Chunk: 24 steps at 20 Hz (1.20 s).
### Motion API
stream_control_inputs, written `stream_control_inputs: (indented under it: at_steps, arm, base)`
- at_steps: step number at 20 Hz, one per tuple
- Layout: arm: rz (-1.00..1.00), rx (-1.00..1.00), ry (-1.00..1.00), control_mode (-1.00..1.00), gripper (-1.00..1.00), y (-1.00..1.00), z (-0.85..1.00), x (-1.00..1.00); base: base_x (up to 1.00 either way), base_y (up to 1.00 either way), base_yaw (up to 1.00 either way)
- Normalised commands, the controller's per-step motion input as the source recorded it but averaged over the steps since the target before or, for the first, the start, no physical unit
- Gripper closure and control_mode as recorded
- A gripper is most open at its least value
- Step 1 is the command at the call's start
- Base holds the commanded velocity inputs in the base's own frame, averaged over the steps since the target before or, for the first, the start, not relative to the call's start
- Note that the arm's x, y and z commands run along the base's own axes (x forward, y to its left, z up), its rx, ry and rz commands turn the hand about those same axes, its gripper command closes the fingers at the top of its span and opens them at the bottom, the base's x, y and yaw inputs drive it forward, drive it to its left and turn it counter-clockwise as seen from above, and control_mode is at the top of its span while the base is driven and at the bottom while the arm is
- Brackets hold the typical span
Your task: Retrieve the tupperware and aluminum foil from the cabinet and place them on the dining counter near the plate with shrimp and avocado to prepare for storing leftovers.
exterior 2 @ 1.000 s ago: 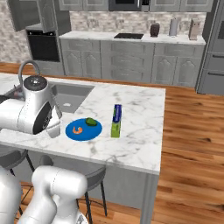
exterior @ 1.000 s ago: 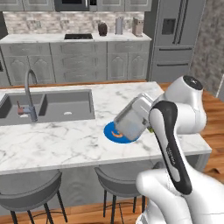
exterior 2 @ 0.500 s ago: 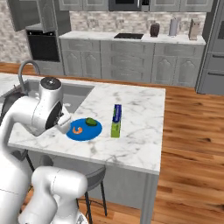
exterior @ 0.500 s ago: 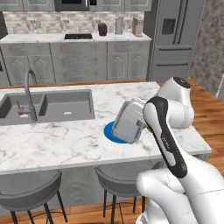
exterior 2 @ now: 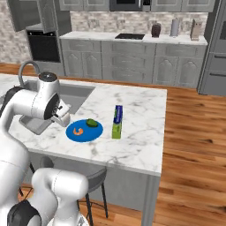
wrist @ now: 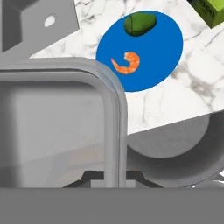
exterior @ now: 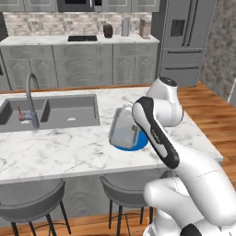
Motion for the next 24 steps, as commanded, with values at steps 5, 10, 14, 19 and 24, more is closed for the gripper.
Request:
stream_control_inputs:
  at_steps: [5,10,14,19,24]
  arm:
    - [0.0,0.0,0.0,-1.0,1.0,0.02,-0.03,0.32]
    - [0.0,-0.04,0.0,-1.0,1.0,0.27,-0.2,0.27]
    - [0.0,-0.08,0.0,-1.0,1.0,0.43,-0.22,0.28]
    - [0.0,-0.03,0.0,-1.0,1.0,0.14,-0.2,0.28]
    - [0.0,0.0,0.0,-1.0,1.0,0.0,-0.26,0.25]
  base:
    - [0.0,0.0,0.0]
    - [0.0,0.0,0.0]
    - [0.0,0.0,0.0]
    - [0.0,0.0,0.0]
    - [0.0,0.0,0.0]
